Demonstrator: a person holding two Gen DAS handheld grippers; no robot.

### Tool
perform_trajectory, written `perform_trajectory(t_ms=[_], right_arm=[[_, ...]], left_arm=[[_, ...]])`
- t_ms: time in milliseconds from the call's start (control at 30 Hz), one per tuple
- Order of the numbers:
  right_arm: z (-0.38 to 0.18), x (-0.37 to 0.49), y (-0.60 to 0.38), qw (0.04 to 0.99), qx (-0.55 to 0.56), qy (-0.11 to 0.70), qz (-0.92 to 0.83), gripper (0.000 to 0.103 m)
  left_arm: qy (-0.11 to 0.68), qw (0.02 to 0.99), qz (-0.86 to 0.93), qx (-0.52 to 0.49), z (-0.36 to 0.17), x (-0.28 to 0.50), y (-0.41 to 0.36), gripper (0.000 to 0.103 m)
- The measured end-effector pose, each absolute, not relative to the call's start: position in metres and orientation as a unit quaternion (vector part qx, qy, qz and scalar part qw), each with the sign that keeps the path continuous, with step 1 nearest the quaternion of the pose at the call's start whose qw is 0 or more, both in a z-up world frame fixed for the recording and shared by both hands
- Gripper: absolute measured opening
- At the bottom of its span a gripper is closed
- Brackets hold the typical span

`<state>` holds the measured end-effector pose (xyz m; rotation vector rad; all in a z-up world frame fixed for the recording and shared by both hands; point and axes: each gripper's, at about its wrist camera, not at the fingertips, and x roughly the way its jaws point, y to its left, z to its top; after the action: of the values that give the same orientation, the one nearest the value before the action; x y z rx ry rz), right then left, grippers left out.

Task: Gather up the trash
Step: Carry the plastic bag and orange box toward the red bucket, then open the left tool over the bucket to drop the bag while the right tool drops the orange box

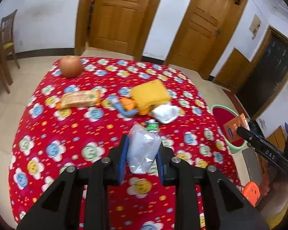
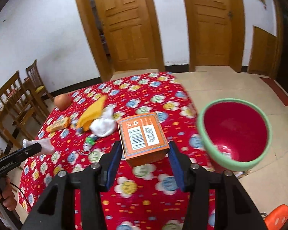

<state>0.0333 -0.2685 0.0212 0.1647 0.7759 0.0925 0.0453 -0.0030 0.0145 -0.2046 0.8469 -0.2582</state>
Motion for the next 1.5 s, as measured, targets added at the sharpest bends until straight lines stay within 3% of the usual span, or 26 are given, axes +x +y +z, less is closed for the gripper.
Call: perform_trajectory(t_ms=[400,1067,1500], right_arm=[[0.021,0.03,-0.353,0.922,0.106,0.372,-0.024,0.052],[-0.025,0.048,-0.465,0.899,0.161,0.397,-0.096,0.053],[-0.027,0.041,-0.495,0.897,0.178,0.386,-0.12,0.061]], left_arm=[[0.417,0.885,-0.198,-0.062,0.031,0.074,-0.098,0.026],[0.444,0.853,-0.274,-0.014,0.013,0.115,-0.23,0.026],[0.455,0.834,-0.311,-0.004,-0.007,0.13,-0.287,0.026]])
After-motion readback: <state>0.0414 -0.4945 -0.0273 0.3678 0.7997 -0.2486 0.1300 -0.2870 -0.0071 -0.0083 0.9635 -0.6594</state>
